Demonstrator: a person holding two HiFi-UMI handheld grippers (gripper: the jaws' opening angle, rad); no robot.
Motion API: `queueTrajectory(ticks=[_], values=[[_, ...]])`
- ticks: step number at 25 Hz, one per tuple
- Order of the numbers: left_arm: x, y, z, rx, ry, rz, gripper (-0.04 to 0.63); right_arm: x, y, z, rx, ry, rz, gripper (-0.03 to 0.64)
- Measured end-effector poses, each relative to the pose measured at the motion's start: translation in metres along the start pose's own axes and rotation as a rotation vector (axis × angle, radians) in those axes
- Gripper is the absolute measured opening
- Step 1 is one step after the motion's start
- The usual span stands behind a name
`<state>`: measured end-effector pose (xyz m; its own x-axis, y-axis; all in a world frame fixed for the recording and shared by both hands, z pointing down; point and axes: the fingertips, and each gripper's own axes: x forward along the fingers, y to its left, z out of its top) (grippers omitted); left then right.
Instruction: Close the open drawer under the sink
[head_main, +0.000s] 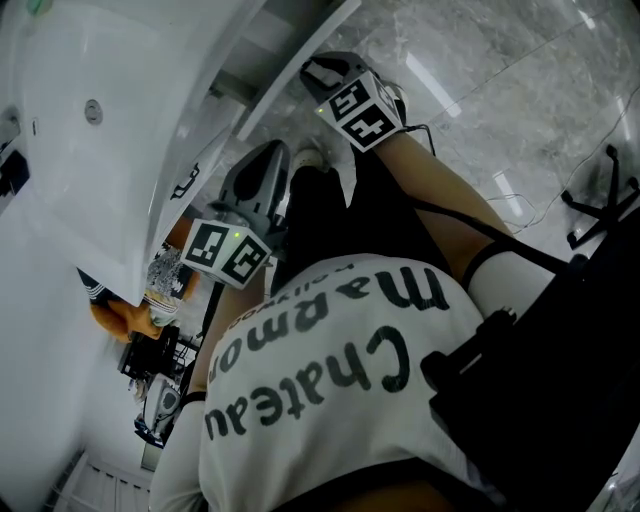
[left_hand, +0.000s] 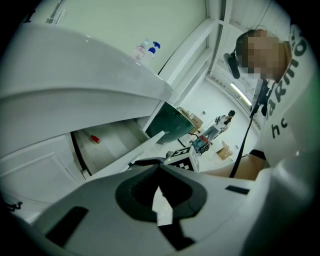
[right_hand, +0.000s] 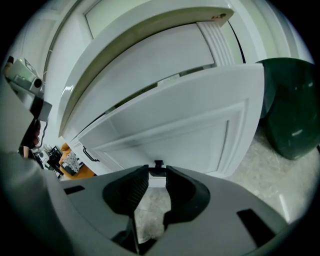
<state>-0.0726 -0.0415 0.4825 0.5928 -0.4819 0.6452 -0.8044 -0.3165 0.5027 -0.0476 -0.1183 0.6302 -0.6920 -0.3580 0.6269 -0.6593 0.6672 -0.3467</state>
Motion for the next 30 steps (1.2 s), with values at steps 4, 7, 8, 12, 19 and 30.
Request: queueTrajectory(ticks=[4,7,8,12,19,30], values=[[0.000,0.002,0.000,-0.017,-0.012,0.007,0.008,0.004,-0.003,0.003,-0.005,0.004,0.007,0.114],[0.000,0.001,-0.001,-0.014,-0.012,0.007,0.008,0.007,-0.003,0.007,-0.008,0.000,0.009,0.114],[0.000,0.001,-0.001,-0.010,-0.011,0.006,0.008,0.008,-0.004,0.008,-0.011,-0.004,0.007,0.114],[-0.003,0.006,-0.004,-0.013,-0.009,0.015,0.008,0.009,-0.003,0.010,-0.012,-0.016,0.001,0.114],[-0.006,0.011,-0.009,-0.018,-0.010,0.017,0.008,0.012,-0.004,0.015,-0.001,-0.022,-0.013,0.117],[-0.012,0.018,-0.012,-0.026,-0.030,0.034,0.009,0.020,-0.007,0.031,-0.005,-0.044,0.011,0.115]])
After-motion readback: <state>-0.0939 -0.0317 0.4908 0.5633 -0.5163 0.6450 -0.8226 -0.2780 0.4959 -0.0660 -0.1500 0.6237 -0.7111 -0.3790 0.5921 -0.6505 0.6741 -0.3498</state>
